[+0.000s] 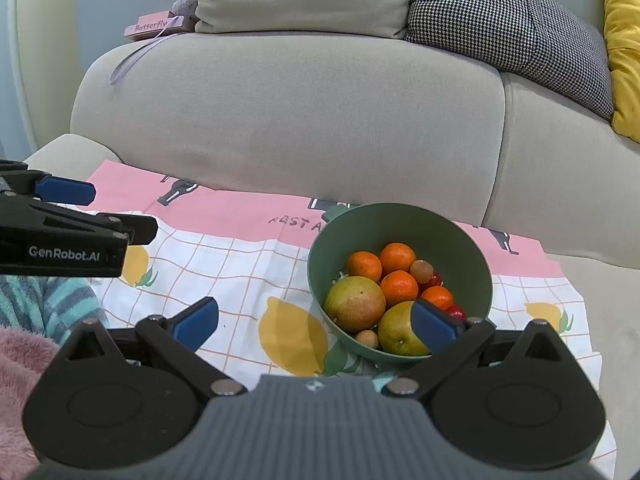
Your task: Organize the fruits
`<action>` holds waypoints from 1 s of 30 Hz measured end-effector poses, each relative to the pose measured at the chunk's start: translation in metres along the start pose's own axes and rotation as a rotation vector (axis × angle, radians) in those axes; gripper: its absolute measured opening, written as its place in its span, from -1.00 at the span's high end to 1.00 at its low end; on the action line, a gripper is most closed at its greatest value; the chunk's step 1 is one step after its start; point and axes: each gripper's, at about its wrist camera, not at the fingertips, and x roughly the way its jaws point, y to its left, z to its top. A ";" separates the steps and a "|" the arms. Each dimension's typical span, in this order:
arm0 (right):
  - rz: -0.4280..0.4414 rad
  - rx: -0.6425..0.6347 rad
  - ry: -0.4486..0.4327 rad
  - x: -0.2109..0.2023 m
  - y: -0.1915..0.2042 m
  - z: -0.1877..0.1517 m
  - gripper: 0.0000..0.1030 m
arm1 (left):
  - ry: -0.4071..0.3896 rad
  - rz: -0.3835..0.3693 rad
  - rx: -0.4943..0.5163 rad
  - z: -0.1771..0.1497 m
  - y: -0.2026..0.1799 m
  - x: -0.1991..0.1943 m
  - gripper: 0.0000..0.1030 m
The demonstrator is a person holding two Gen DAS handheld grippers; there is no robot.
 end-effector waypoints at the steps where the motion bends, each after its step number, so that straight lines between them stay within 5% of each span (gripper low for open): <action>1: -0.001 0.000 0.000 0.000 0.000 0.000 -0.92 | -0.001 0.001 -0.001 0.000 0.000 0.000 -0.73; 30: 0.007 0.012 0.006 0.000 -0.001 -0.002 -0.92 | -0.001 -0.030 -0.046 0.000 0.002 -0.004 -0.73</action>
